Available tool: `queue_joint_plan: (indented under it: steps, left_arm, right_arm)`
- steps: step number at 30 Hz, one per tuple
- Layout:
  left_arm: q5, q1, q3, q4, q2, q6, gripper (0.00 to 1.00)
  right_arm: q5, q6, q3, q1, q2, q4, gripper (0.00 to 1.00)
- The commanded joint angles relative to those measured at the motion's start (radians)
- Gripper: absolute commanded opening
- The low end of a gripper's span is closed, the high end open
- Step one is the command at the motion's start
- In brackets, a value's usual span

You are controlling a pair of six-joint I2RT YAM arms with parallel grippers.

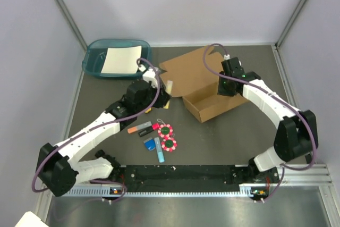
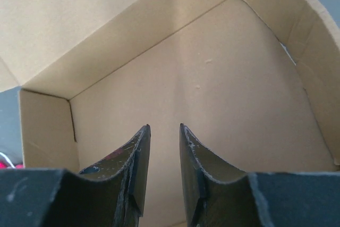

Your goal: Fold the paper box

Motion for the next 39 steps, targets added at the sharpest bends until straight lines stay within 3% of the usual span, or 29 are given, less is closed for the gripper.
queue_joint_plan:
  steps: [1,8,16,23,26,27,31,34,39]
  left_arm:
    - [0.014,-0.145,0.130,0.198,0.038,0.019,0.00]
    - [0.058,-0.225,0.343,0.210,0.234,0.007,0.00]
    - [0.089,-0.245,0.415,0.241,0.423,-0.025,0.00]
    - [0.101,-0.291,0.399,0.231,0.548,-0.032,0.00]
    - [0.106,-0.291,0.399,0.209,0.590,-0.039,0.14]
    - [0.089,-0.291,0.392,0.205,0.588,-0.042,0.29]
    - [0.020,-0.293,0.327,0.219,0.538,-0.047,0.48]
    - [-0.005,-0.293,0.290,0.238,0.506,-0.047,0.54]
    - [-0.035,-0.293,0.251,0.238,0.512,-0.061,0.55]
  right_arm:
    - [-0.018,0.041,-0.039,0.010,-0.087,0.075,0.29]
    - [-0.067,0.100,-0.167,0.012,-0.168,0.091,0.29]
    - [-0.133,0.169,-0.364,0.023,-0.282,0.144,0.30]
    - [-0.092,0.266,-0.456,0.024,-0.440,0.148,0.33]
    - [-0.065,0.268,-0.468,0.024,-0.498,0.141,0.34]
    - [-0.053,0.269,-0.473,0.024,-0.507,0.136,0.35]
    - [-0.049,0.271,-0.480,0.024,-0.523,0.133,0.35]
    - [-0.030,0.274,-0.479,0.024,-0.514,0.131,0.36]
    - [-0.021,0.268,-0.476,0.024,-0.484,0.133,0.36]
